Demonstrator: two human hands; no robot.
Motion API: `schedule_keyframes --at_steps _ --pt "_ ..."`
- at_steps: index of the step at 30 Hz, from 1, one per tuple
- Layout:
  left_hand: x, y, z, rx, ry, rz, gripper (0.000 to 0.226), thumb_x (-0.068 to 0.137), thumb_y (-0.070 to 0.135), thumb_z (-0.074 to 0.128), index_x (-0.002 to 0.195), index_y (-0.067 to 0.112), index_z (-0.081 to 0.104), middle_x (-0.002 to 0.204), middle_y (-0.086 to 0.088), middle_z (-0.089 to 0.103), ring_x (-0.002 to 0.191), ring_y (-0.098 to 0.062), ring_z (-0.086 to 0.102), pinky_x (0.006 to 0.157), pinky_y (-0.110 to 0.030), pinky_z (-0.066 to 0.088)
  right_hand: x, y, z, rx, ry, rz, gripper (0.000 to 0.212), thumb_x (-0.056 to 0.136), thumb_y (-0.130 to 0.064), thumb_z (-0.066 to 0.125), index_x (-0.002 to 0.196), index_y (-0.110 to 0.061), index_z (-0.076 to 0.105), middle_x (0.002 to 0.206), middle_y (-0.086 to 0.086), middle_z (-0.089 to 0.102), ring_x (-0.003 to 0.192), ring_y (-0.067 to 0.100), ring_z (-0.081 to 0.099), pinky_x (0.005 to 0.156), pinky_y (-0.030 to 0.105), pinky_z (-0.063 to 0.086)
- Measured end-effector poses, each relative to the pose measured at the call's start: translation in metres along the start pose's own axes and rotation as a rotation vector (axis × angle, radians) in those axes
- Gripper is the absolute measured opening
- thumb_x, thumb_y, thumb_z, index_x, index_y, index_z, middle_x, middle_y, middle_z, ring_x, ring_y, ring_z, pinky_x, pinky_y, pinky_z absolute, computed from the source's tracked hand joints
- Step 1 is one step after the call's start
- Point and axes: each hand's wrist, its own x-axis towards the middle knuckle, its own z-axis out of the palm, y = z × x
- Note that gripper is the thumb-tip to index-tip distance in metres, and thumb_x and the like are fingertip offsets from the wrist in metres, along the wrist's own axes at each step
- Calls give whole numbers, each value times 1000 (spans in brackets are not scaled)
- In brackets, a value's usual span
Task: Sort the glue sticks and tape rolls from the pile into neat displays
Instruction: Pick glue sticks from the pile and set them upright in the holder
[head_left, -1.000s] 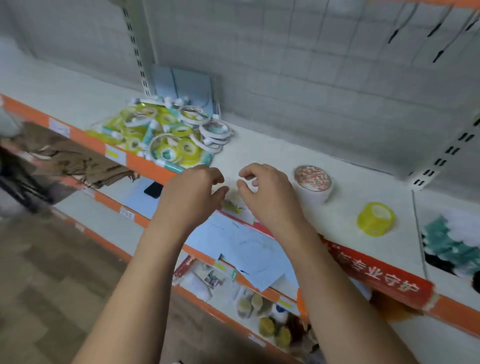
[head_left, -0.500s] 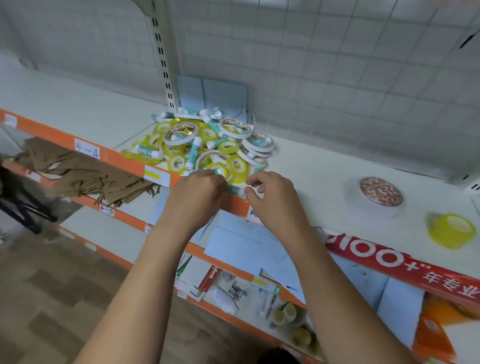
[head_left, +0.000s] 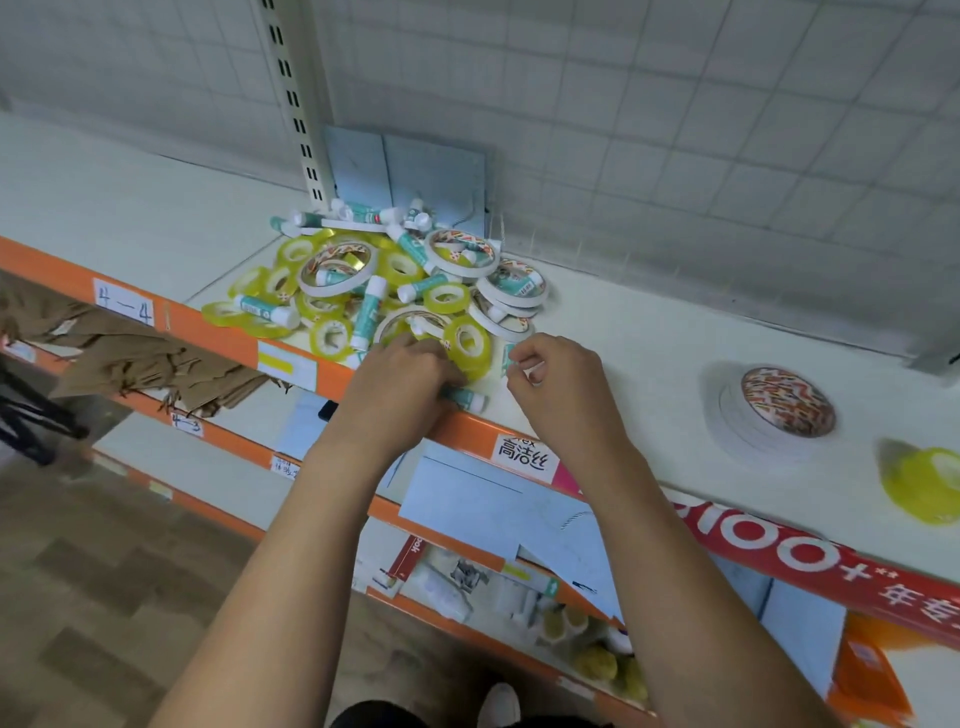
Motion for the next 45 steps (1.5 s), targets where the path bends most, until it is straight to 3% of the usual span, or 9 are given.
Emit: schedule_keyframes --at_steps 5,8,14,20,31,36,45 --pt "7 -7 -1 -79 -8 37 28 89 22 62 115 28 69 113 1 61 104 -25 49 84 -36 43 11 -1 12 -67 46 93 26 89 -26 65 107 -7 62 101 10 64 94 25 59 82 36 48" --pt "9 -10 -6 -155 20 62 24 89 23 62 113 25 68 108 -2 61 100 -27 56 80 -37 47 14 -5 20 -124 2 193 41 84 -34 71 109 -5 59 102 11 61 98 27 56 81 34 43" --pt "21 -6 -10 -164 13 150 22 91 33 60 113 28 62 109 3 64 101 -22 59 72 -33 48 5 0 6 -124 -26 249 25 83 -20 67 102 -4 65 99 14 67 95 30 60 81 42 49" --pt "32 31 -3 -246 15 287 20 89 33 58 108 25 59 102 2 60 98 -24 57 70 -36 49 -28 14 -36 -135 131 272 19 79 -13 63 98 -8 62 99 8 65 91 27 57 80 42 47" --pt "60 205 -3 -237 16 627 19 93 41 53 108 29 56 105 9 59 91 -18 57 66 -30 43 -108 102 -161 -163 435 356 18 76 -11 65 93 -11 61 89 5 65 77 24 57 69 37 46" --pt "66 310 8 -264 -39 708 21 94 38 54 113 29 57 109 7 58 99 -17 56 78 -37 49 -151 176 -225 -217 463 405 16 78 -9 62 94 -11 61 89 6 63 74 21 53 64 32 39" --pt "71 440 50 -211 -106 677 23 93 37 55 116 31 59 110 5 59 106 -19 56 75 -35 48 -201 275 -295 -238 417 419 18 79 -7 62 96 -12 62 90 1 59 81 20 55 69 30 43"
